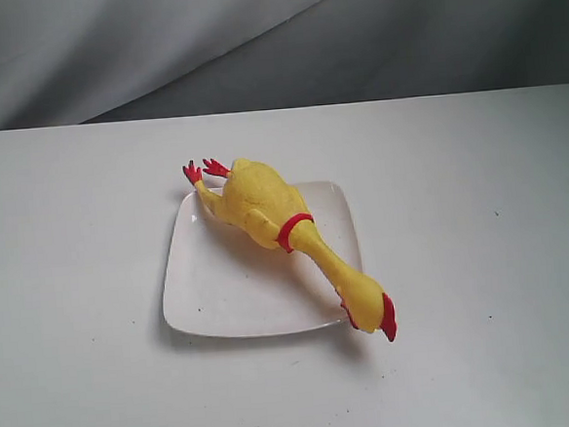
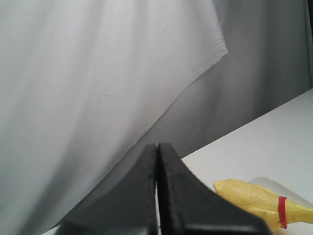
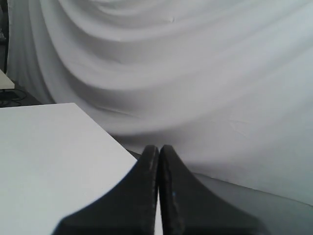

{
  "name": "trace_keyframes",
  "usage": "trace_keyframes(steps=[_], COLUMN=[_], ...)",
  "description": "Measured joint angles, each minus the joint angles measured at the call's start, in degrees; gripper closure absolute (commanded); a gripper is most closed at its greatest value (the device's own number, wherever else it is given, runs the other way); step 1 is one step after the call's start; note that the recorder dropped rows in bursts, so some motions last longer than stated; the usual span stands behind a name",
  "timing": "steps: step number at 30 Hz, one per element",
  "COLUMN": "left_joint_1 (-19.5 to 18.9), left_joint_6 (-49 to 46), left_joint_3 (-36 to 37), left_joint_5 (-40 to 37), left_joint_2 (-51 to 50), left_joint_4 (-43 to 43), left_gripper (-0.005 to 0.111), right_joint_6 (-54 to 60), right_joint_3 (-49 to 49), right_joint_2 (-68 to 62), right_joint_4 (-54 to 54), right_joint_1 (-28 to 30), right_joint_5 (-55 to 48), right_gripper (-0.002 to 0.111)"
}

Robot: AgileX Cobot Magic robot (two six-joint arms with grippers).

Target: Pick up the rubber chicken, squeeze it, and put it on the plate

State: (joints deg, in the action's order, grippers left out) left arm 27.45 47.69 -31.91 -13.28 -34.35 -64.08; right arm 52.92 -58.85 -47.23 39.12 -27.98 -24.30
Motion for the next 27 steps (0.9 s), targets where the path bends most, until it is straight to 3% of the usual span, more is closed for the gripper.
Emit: trace_keyframes(steps=[9,19,22,27], left_joint_1=[0.00,0.00,0.00,0.00], left_joint_6=[0.00,0.00,0.00,0.00], left_joint_3=[0.00,0.00,0.00,0.00], left_joint_5=[0.00,0.00,0.00,0.00], left_joint_2=[0.00,0.00,0.00,0.00], left_joint_4=[0.00,0.00,0.00,0.00], left_gripper=[0.106,0.106,0.106,0.106], right_joint_6=[0.00,-5.12,-9.40,-19.92], right_joint_3=[0.00,0.00,0.17,3.26], right_joint_2=[0.23,3.97,8.18,15.94], right_joint_4=[0.00,0.93,0.07,-7.03], right_joint_1=[0.00,0.23,3.12,13.02], right_joint_5=[0.22,10.81,11.06,11.86], right_gripper=[0.108,0.108,0.108,0.108])
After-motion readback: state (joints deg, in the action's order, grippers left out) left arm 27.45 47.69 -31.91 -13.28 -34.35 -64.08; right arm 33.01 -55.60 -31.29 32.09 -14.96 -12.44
